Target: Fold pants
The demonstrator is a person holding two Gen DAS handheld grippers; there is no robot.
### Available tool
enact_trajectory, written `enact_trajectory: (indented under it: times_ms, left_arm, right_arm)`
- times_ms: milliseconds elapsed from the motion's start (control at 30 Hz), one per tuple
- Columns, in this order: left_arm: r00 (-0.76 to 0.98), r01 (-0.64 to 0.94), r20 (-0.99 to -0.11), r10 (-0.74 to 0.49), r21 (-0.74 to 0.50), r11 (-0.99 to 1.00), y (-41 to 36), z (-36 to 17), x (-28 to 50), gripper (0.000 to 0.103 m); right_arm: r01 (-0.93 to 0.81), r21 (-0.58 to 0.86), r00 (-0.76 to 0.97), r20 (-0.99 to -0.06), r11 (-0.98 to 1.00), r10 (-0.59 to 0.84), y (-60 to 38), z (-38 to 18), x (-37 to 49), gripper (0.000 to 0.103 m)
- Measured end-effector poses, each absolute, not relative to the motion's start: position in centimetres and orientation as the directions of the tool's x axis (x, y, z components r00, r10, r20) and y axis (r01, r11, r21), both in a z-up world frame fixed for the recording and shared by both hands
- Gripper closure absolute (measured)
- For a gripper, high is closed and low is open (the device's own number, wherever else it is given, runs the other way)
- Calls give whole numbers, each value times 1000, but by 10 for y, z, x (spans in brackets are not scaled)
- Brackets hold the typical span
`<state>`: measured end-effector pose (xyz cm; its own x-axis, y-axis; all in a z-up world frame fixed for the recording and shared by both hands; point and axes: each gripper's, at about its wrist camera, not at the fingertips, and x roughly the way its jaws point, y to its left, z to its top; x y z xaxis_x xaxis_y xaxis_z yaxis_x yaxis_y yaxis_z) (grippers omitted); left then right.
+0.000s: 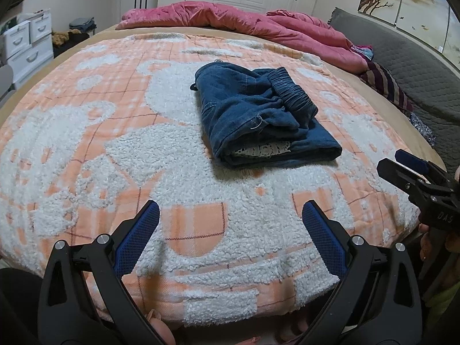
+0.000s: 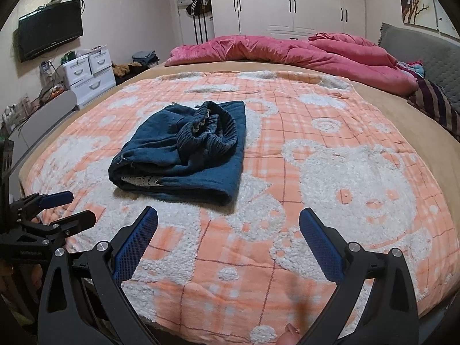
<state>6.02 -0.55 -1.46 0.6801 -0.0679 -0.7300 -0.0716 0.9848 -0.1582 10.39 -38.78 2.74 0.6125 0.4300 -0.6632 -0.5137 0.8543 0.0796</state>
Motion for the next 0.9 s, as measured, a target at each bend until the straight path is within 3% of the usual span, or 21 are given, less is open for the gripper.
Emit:
enact_trajectory:
  times_ms: [900]
  left_arm:
    - [676,-74,-733,-70,-162,984,-4,-13,60,10]
  right_arm:
    - [-505,99,596,-679,858,429,-387,22,111,5]
